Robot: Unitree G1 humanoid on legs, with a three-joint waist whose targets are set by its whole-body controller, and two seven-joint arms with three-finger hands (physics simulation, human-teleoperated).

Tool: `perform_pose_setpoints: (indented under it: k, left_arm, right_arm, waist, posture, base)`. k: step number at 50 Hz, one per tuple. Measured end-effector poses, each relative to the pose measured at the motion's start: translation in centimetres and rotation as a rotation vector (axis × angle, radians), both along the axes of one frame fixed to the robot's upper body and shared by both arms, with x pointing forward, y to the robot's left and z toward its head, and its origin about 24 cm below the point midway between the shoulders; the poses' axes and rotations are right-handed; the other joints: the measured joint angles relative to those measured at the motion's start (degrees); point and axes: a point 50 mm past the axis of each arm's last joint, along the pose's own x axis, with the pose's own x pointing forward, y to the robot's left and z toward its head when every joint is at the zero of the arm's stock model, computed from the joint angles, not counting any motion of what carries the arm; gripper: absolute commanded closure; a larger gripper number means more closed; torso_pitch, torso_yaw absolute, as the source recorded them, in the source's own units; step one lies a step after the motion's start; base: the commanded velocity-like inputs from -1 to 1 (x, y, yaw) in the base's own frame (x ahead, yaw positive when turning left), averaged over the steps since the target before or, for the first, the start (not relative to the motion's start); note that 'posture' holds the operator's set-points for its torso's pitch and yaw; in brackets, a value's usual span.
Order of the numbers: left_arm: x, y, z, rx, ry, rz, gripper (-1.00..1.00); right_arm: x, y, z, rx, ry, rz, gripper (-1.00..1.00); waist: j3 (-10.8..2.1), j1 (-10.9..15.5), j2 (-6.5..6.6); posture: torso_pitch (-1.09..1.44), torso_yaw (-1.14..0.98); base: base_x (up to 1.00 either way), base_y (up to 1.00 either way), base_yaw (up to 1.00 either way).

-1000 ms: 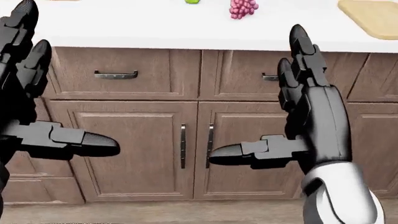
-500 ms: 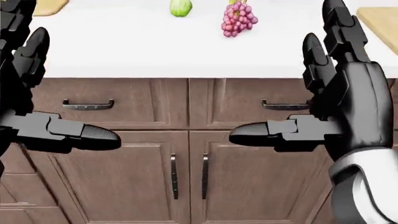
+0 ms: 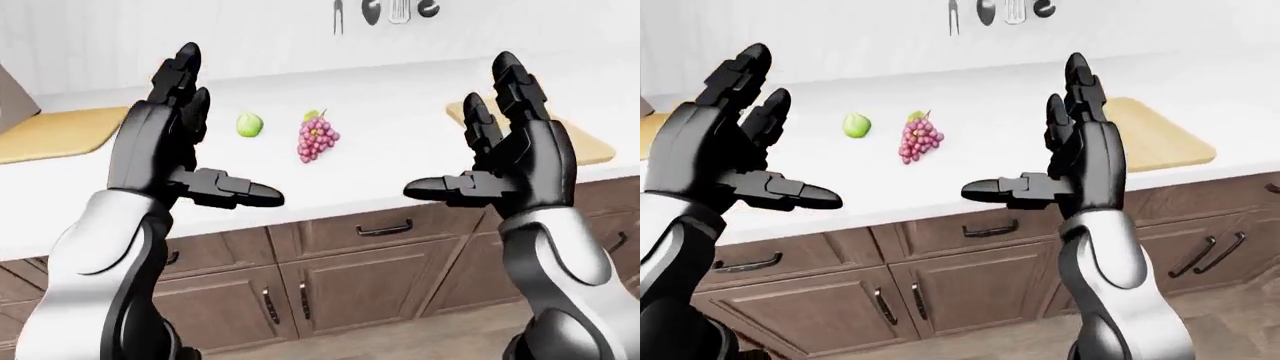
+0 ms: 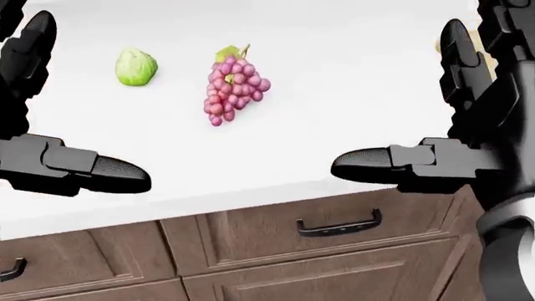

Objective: Place the grape and the brussel sprout on separate cutting boards.

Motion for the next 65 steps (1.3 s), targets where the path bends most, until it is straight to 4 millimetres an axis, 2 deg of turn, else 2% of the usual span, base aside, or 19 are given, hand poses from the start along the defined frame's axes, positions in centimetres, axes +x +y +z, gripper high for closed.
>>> perform_pose_setpoints:
  k: [1,6,8,12,20,26,28,29,32,35,38,42,44,49,53,58,61,62,65]
  left_arm:
    - [-0.2,-0.2,0.3,0.002,-0.021,-0.011,-1.0]
    - [0.0,0.2,-0.4,-0.004,0.035,-0.007,-1.0]
    - [-0.1,0.5,-0.1,-0.007,0.021,0.014,-1.0]
    - [-0.4,0.4,0.4,0.004,-0.02,0.014,-1.0]
    - [0.3,0.3,-0.5,0.001,0.049,0.033,-1.0]
    - [-0.2,0.0,0.1,0.012,-0.003,0.017,-1.0]
    - [-0.3,0.0,0.6,0.016,-0.027,0.016,-1.0]
    - [-0.3,-0.1,0.7,0.014,-0.033,0.011,-1.0]
    - [0.1,-0.5,-0.2,0.017,0.023,-0.019,-1.0]
    - [0.5,-0.5,-0.6,0.016,0.072,-0.027,-1.0]
    - [0.2,-0.9,0.5,0.027,0.021,-0.048,-1.0]
    - [-0.4,0.0,1.3,0.018,-0.042,0.012,-1.0]
    - [-0.2,0.2,0.8,0.013,-0.013,0.028,-1.0]
    - [0.4,0.2,-0.1,0.011,0.05,0.025,-1.0]
    - [0.0,-0.1,0.8,0.019,-0.011,0.01,-1.0]
    - [0.1,-1.0,0.4,0.03,0.022,-0.048,-1.0]
    - [-0.2,-1.0,1.0,0.034,-0.011,-0.048,-1.0]
    - [-0.3,-0.6,1.1,0.032,-0.018,-0.021,-1.0]
    - [-0.3,0.1,1.0,0.017,-0.012,0.035,-1.0]
  right_arm:
    - [-0.1,-0.2,0.2,-0.001,-0.015,-0.011,-1.0]
    - [0.1,0.0,-0.3,-0.009,0.012,-0.006,-1.0]
    - [0.0,0.3,-0.1,-0.009,-0.001,0.014,-1.0]
    - [0.1,0.1,0.1,0.016,-0.015,0.012,-1.0]
    - [0.7,0.3,-1.1,0.012,0.052,0.029,-1.0]
    - [0.3,0.1,-0.9,0.012,0.008,0.016,-1.0]
    - [0.1,0.0,-0.6,0.01,-0.012,0.016,-1.0]
    - [0.1,-0.1,-0.5,0.008,-0.018,0.011,-1.0]
    - [0.3,-0.5,-1.1,0.009,0.022,-0.02,-1.0]
    - [0.7,-0.6,-1.7,0.029,0.075,-0.021,-1.0]
    - [0.2,-1.0,-0.9,0.032,0.034,-0.042,-1.0]
    - [0.2,-0.3,0.0,0.029,-0.013,0.01,-1.0]
    - [0.3,0.0,-0.5,0.036,0.005,0.023,-1.0]
    - [0.6,-0.5,-0.9,0.035,0.04,0.001,-1.0]
    - [0.2,-0.7,-0.3,0.041,-0.01,-0.012,-1.0]
    - [0.4,-1.2,-1.1,0.045,0.038,-0.049,-1.0]
    - [0.1,-1.1,-0.5,0.041,0.002,-0.04,-1.0]
    - [0.2,-0.5,-0.3,0.04,-0.007,-0.013,-1.0]
    - [0.5,0.1,-0.7,0.047,0.026,0.043,-1.0]
  waist:
    - [0.22,-1.13,-1.86]
    - [-2.03,-2.05,-1.96]
    - [-2.08,-1.72,-2.0]
    - [0.19,-1.1,3.94]
    - [-0.88,0.85,0.58]
    - [0.12,1.65,-1.67]
    - [-1.13,1.35,-2.92]
    - [-1.45,0.95,-3.17]
    - [0.07,-0.2,-1.88]
    - [-0.37,0.23,-3.18]
    - [-0.45,-0.05,-0.02]
    - [-2.02,0.06,2.41]
    - [-0.85,-0.09,0.98]
    - [0.48,-0.32,0.95]
    - [-0.72,-1.09,-2.6]
    - [-1.72,-1.25,0.02]
    - [-1.19,-0.05,4.04]
    - [-1.6,0.29,3.86]
    - [-0.29,0.6,1.56]
  posture:
    - [0.0,0.0]
    - [0.0,0.0]
    - [0.0,0.0]
    - [0.0,0.0]
    - [0.0,0.0]
    - [0.0,0.0]
    - [0.0,0.0]
    - [0.0,0.0]
    - [0.0,0.0]
    - [0.0,0.0]
    - [0.0,0.0]
    - [0.0,0.0]
    - [0.0,0.0]
    - [0.0,0.0]
    - [0.0,0.0]
    - [0.0,0.0]
    - [0.0,0.0]
    - [0.0,0.0]
    - [0.0,0.0]
  base:
    - [-0.77,0.93,0.0]
    - [-0.39,1.0,0.0]
    - [-0.21,0.69,0.0]
    - [0.0,0.0,0.0]
    - [0.12,0.0,0.0]
    - [0.48,0.0,0.0]
    - [0.0,0.0,0.0]
    - [0.0,0.0,0.0]
    - [0.0,0.24,0.0]
    - [0.0,0.64,0.33]
    - [0.0,0.17,0.67]
    - [0.0,0.02,0.0]
    - [0.0,0.0,0.0]
    - [0.0,0.11,0.0]
    - [0.0,0.41,0.0]
    - [0.0,0.17,0.26]
    - [0.0,0.24,0.67]
    - [0.0,0.0,0.0]
    - [0.0,0.0,0.0]
